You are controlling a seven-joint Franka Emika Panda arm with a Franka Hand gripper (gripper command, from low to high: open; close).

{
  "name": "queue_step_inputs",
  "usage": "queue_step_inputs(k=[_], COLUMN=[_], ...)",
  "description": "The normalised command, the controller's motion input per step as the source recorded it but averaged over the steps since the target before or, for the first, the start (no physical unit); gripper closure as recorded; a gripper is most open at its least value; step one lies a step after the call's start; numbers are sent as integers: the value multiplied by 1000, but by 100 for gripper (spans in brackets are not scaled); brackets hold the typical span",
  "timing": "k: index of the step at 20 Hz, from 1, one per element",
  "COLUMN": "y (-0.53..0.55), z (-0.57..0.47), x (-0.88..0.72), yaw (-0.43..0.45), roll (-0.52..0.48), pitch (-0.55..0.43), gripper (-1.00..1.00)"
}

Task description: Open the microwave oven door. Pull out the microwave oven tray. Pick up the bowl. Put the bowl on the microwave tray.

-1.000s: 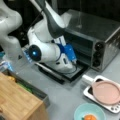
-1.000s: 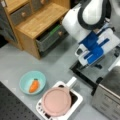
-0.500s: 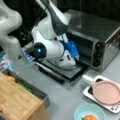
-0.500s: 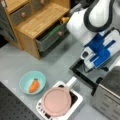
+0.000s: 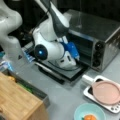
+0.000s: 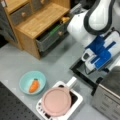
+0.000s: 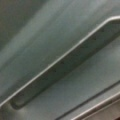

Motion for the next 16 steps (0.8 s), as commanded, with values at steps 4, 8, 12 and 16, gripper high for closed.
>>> queue_step_inputs(k=[4,8,12,16], y=[122,165,162,96], z=[-152,-118,-94,-113], x=[3,3,29,47], yaw=[9,-23,-61,-62], roll=[268,260,229,194], pitch=[-58,-50,-48,-55], gripper=[-100,-100,-100,-100])
